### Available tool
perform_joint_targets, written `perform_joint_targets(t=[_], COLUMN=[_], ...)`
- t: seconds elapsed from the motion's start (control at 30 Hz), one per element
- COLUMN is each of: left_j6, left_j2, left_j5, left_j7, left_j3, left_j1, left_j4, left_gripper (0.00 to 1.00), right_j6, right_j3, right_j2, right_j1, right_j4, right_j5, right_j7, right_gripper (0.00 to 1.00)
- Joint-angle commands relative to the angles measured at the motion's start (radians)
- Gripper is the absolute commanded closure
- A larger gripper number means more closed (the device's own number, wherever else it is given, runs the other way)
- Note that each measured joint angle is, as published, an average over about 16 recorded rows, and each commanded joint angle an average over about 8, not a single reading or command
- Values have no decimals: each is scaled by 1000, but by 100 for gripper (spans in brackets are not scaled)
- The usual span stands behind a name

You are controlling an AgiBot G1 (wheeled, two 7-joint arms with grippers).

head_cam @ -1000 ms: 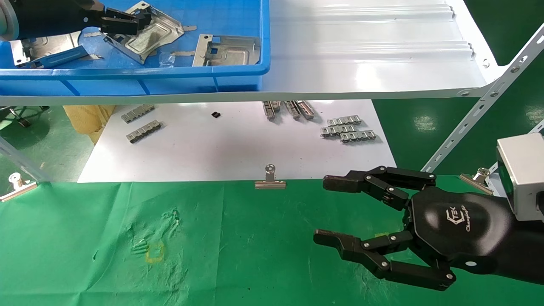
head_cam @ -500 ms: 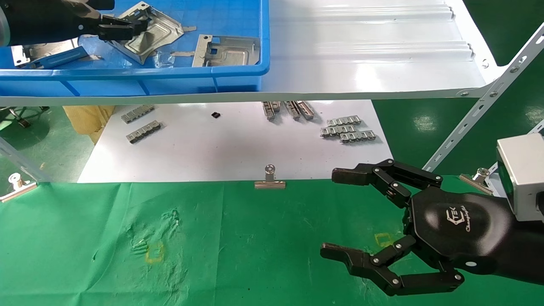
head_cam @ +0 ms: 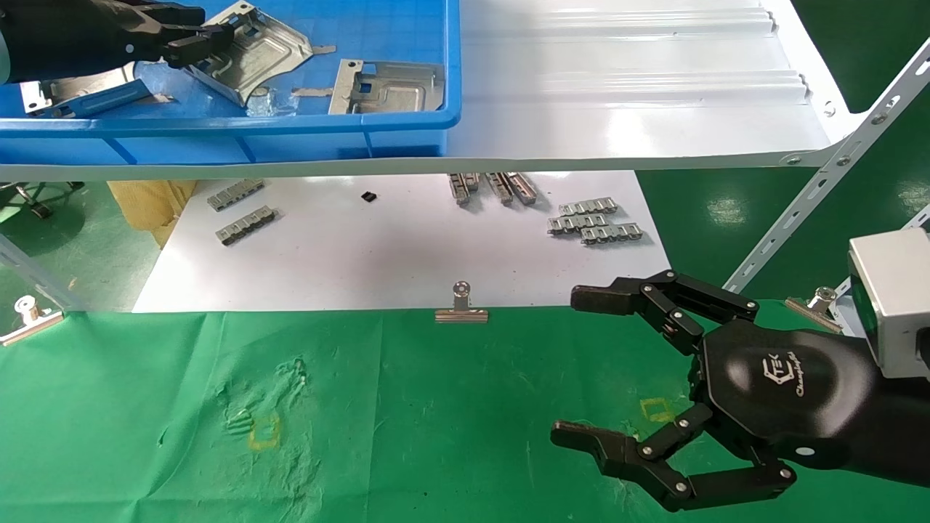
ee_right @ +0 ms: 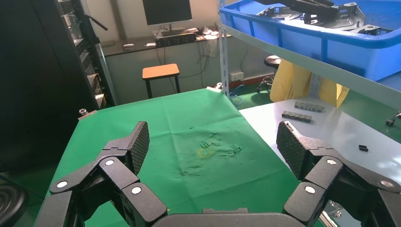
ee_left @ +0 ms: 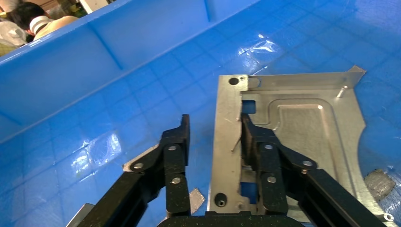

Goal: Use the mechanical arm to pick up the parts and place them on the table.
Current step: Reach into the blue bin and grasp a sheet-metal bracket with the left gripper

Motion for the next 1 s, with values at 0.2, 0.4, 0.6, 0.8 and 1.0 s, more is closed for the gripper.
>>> perform_joint_targets(t=[0.2,0.4,0.6,0.8,1.0], left_j6=[1,24,90,198,335], left_j2=[2,0,-11,-33,-62], left_j5=[-6,-20,-41,-65,-94], left_j7=[4,11,24,47,78], left_j3=[-4,-14,-28,-44,-62], left_j1=[3,-2,-20,-39,-51], left_j4=[0,-8,-22,-38,-52], left_gripper=[100,100,100,100,100], right_j6=[0,0,0,0,0], right_j3=[0,0,0,0,0], right_j2=[0,0,0,0,0], right_j1=[0,0,0,0,0], right_j4=[0,0,0,0,0], right_j5=[0,0,0,0,0], right_j7=[0,0,0,0,0], right_gripper=[0,0,0,0,0])
